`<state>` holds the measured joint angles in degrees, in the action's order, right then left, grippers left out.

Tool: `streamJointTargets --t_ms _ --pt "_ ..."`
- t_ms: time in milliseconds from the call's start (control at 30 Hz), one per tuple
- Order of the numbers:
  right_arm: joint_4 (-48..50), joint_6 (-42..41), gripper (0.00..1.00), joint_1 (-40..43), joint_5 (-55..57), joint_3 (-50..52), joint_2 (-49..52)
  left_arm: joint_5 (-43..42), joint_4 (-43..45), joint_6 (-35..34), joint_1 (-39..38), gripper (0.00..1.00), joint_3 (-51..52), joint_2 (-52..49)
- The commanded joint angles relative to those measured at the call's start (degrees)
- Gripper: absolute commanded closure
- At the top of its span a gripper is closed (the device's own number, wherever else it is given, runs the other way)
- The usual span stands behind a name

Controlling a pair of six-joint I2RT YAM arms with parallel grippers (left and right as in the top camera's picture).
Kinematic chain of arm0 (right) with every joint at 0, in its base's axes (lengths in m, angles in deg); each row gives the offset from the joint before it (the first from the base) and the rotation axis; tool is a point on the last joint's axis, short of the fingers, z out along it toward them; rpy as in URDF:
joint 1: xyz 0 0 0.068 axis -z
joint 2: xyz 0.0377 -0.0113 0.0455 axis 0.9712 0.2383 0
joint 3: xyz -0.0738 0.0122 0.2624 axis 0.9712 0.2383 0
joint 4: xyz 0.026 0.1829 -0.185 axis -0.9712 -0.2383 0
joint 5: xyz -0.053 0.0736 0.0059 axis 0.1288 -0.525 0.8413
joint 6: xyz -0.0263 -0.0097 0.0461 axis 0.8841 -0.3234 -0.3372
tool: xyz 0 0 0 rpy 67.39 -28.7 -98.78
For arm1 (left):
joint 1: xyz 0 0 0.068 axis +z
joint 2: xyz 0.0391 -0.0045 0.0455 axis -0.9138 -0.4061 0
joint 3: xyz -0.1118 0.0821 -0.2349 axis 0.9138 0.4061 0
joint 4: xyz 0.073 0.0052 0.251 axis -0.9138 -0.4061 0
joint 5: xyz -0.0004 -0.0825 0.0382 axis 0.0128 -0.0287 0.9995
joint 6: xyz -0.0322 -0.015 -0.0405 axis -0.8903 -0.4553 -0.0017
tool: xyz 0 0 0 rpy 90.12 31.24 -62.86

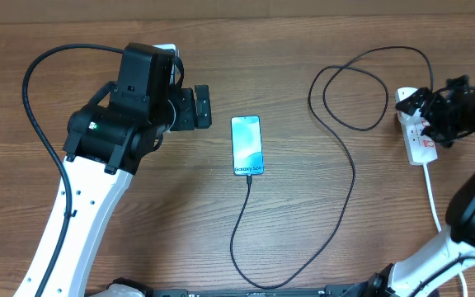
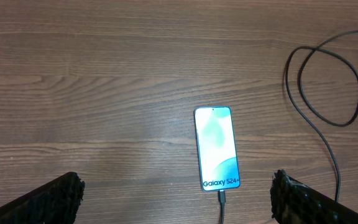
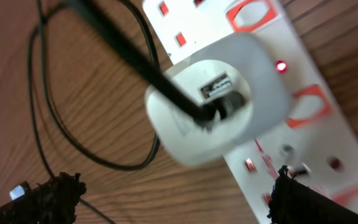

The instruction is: Plug charger to phone and switch on socket

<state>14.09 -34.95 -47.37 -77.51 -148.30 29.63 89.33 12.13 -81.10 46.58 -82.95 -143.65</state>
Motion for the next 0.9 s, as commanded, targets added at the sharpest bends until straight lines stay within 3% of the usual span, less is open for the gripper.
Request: streamJointTargets --t_ms 0,267,867 --pt "-0.9 -0.9 0.0 0.3 2.5 0.0 -8.0 0.9 0.1 1.3 0.2 0.0 0.0 -0.2" --pt "-2.8 -0.9 0.0 0.0 4.9 0.0 -15.8 0.9 0.1 1.3 0.2 0.0 0.0 -0.2" --pt "-2.7 -0.9 0.0 0.0 5.1 0.0 -15.9 0.9 0.1 1.3 0.2 0.0 0.0 -0.2"
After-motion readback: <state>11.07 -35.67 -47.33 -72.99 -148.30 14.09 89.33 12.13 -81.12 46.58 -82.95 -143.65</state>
